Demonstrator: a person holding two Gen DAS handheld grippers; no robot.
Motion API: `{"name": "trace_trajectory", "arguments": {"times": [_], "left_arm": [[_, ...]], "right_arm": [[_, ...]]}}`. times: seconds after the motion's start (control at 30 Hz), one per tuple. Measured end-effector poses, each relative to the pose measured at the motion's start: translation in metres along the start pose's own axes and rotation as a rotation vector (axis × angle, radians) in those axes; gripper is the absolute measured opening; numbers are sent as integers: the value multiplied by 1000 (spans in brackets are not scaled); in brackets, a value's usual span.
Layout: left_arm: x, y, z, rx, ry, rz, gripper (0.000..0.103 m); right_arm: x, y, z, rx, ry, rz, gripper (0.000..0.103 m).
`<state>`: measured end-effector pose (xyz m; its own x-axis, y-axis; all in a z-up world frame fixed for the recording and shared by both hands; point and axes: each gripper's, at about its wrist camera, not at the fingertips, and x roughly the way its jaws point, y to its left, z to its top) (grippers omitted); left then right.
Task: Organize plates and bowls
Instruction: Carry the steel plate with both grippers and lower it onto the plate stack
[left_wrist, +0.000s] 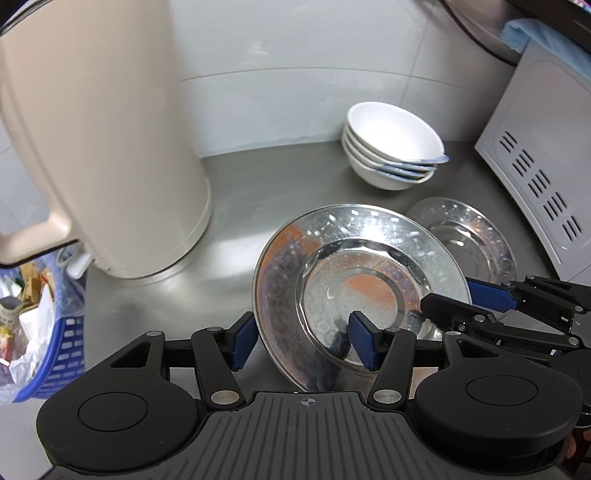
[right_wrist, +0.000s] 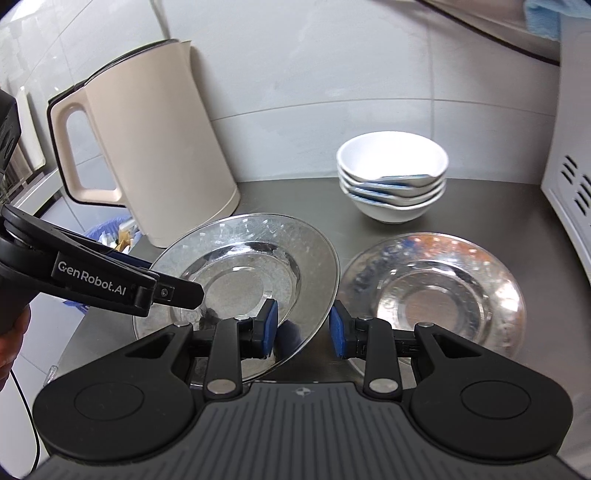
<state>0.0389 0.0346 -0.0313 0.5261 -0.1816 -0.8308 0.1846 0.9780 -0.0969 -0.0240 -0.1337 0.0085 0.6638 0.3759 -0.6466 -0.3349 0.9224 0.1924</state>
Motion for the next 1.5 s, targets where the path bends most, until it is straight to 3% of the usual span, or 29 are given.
{"name": "trace_trajectory", "arguments": {"times": [1.5], "left_arm": [[39,-88,35,189,47,-120,103]], "right_arm": [[-34,-75,-28,204,-28,-180,36]]}}
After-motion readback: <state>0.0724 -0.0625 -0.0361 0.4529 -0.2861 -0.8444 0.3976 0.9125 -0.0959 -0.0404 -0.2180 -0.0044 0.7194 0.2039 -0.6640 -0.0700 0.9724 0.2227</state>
